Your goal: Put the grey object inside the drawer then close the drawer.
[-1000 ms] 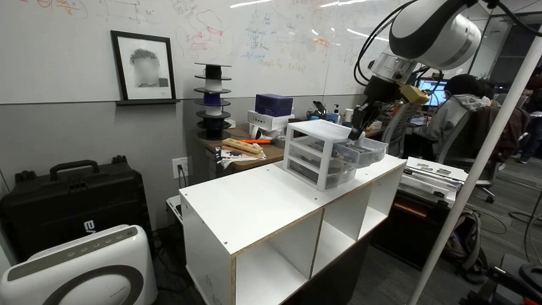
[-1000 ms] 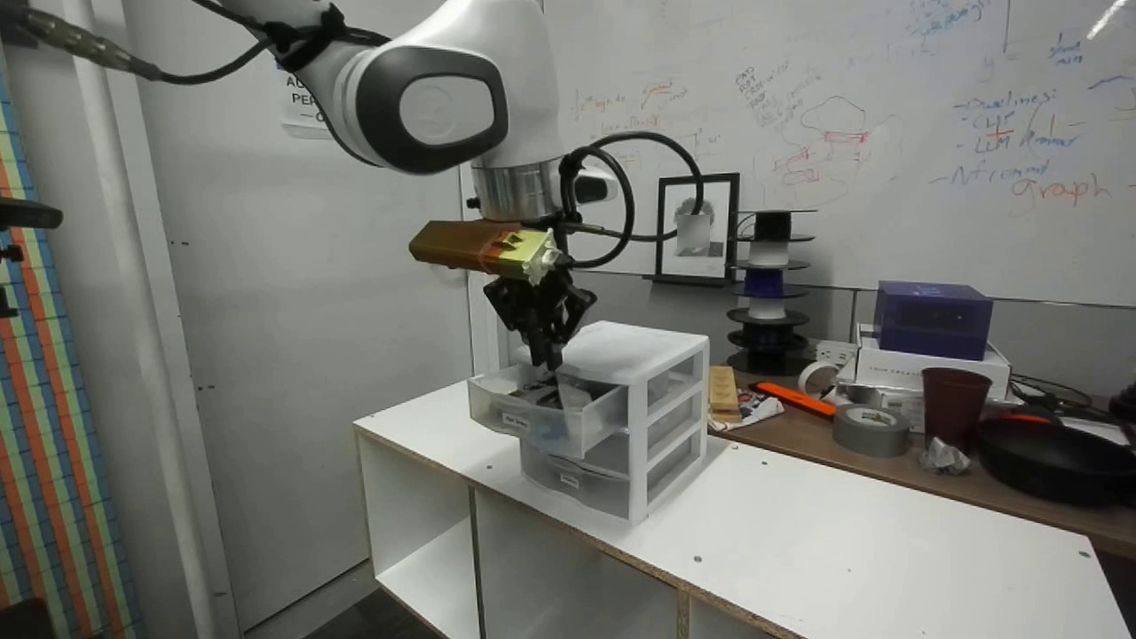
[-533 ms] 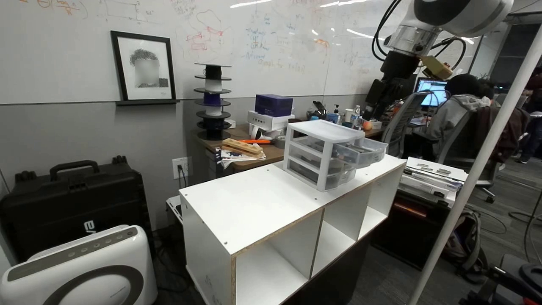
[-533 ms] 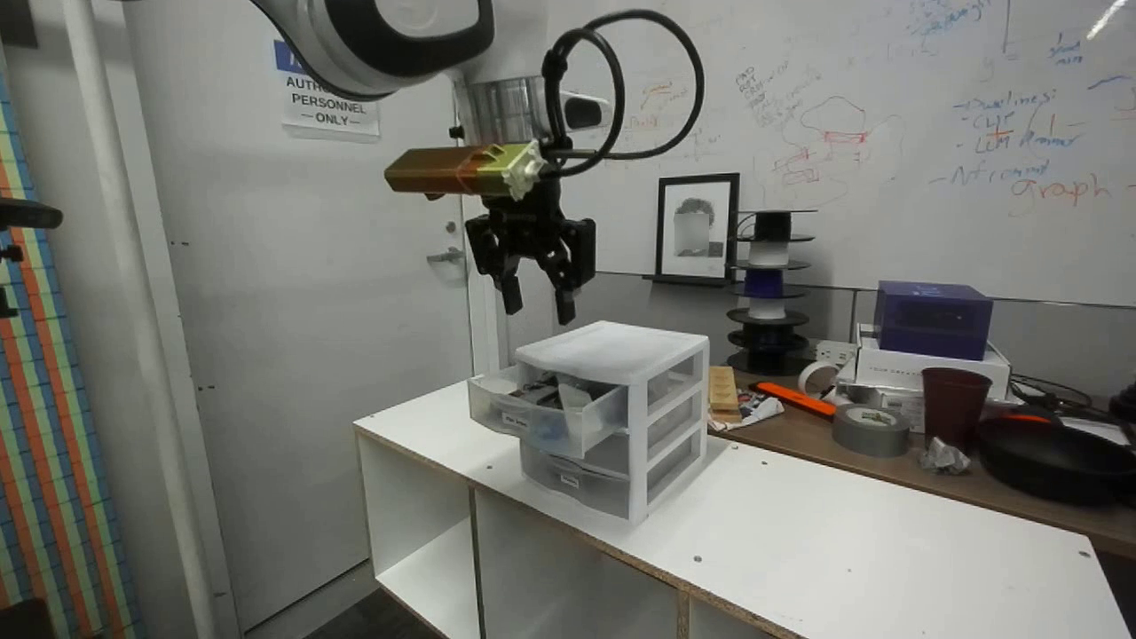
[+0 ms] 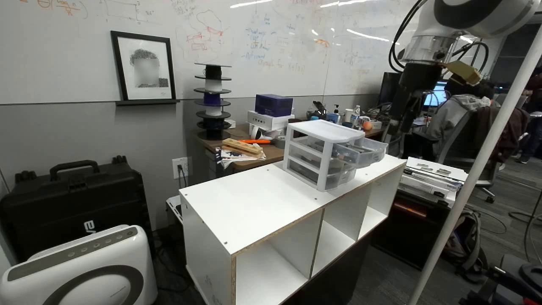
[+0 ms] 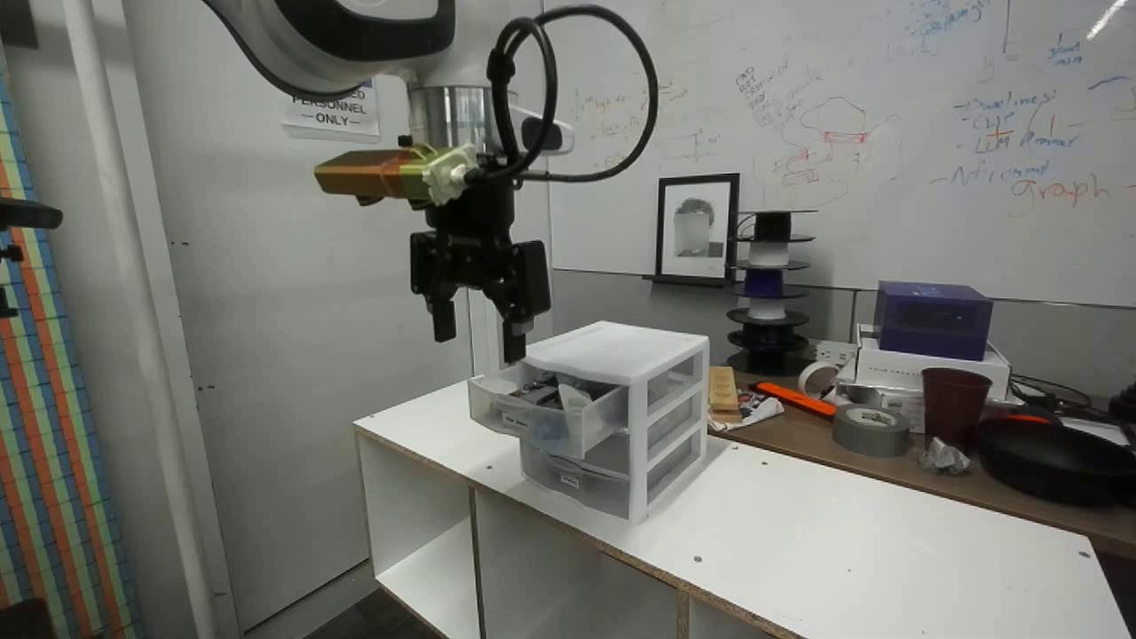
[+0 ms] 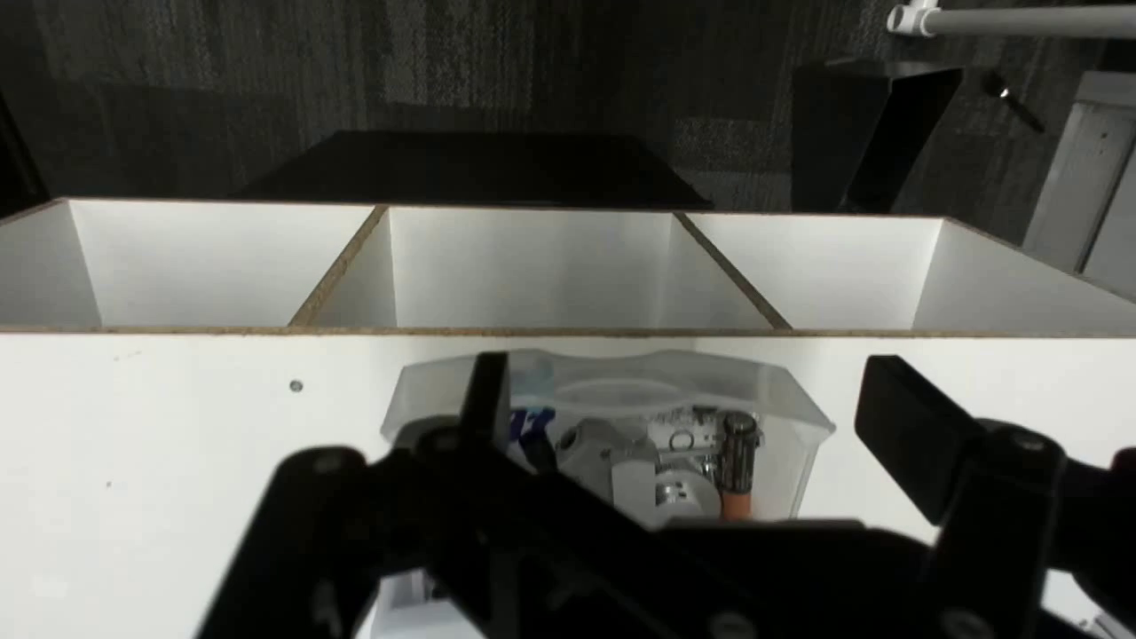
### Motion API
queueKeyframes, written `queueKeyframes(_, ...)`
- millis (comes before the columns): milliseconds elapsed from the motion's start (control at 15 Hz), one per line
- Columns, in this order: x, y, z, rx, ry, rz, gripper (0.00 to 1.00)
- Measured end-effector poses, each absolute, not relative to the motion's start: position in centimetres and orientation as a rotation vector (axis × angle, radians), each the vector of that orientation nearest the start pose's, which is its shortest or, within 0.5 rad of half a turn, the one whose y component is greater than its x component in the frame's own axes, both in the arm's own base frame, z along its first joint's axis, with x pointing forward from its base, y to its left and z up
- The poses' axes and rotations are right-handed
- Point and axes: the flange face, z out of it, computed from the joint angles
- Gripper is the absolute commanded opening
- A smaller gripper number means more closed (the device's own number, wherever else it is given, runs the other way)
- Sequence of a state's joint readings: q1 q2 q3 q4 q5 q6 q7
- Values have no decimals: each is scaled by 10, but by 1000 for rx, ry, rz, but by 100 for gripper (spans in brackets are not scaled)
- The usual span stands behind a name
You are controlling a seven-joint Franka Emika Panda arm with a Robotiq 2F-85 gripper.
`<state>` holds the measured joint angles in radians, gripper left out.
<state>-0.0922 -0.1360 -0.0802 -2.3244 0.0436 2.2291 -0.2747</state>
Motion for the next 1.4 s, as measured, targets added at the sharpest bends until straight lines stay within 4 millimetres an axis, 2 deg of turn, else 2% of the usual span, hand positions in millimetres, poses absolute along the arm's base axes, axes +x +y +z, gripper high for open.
queueKeyframes(267,468,-81,359,-3121,-140,-23,98)
queueKeyframes(333,467,-81,352,-3128,-143,-31,74)
queueKeyframes(467,468,-82,339,-3135,-140,-57,70)
queueKeyframes(667,476,-85,325,-3146,-134,-120,45)
queueKeyframes(933,485,-87,319,-3149,-113,-231,15)
queueKeyframes(1200,489,-83,320,-3136,-96,-282,7)
queueKeyframes(1267,490,-80,320,-3133,-96,-289,13)
queueKeyframes(1400,493,-79,319,-3131,-89,-328,15)
